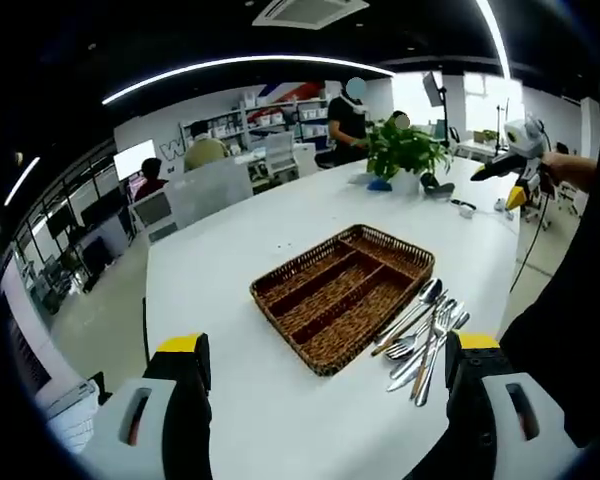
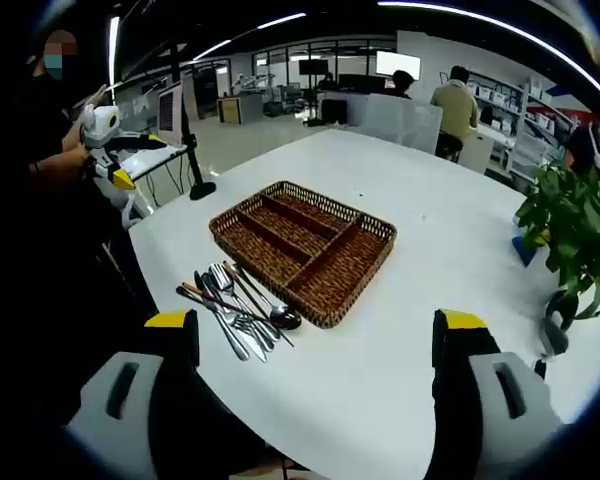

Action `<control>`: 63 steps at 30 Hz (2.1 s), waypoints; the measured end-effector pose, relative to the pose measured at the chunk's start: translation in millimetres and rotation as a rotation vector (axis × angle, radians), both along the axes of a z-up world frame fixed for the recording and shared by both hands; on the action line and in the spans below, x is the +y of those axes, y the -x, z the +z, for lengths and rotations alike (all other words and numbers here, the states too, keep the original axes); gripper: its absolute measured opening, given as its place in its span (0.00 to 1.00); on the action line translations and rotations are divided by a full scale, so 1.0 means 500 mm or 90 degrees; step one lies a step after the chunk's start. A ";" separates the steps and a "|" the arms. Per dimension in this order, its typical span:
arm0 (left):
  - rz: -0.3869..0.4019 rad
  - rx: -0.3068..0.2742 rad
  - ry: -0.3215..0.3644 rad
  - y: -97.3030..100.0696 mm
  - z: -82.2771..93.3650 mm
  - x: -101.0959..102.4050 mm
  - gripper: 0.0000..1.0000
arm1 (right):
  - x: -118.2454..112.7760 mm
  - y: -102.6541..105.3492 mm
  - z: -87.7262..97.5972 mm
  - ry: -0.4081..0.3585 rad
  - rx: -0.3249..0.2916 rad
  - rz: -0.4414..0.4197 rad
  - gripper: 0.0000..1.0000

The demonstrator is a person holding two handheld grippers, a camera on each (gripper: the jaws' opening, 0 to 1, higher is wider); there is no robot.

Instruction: Arrange the knives, forks, and spoons in their matching storage slots by inserting each utensil handle-first until every utensil is classified and aligned in the correct compartment

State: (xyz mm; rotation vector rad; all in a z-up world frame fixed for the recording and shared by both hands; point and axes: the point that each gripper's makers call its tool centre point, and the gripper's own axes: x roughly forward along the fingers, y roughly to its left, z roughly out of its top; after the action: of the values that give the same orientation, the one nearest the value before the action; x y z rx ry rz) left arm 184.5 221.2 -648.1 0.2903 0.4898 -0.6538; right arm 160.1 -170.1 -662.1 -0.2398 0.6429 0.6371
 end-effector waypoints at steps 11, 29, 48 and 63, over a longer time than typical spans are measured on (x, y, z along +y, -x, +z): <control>-0.007 -0.002 -0.004 0.002 0.001 -0.003 1.00 | -0.003 0.002 -0.001 0.005 0.001 0.001 1.00; 0.011 0.037 0.010 -0.004 -0.015 0.009 1.00 | -0.007 -0.002 -0.003 0.007 0.020 0.007 1.00; 0.000 0.020 0.000 -0.005 -0.006 0.002 1.00 | -0.005 0.004 -0.010 0.004 0.016 0.003 1.00; -0.020 0.025 -0.024 0.013 -0.024 -0.014 1.00 | -0.002 0.016 -0.019 -0.005 0.014 0.001 1.00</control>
State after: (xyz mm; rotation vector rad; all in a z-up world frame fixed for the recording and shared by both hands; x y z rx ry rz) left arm 178.2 214.2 -660.1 0.3220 0.5359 -0.6817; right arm 151.9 -171.0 -671.3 -0.2258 0.6617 0.6443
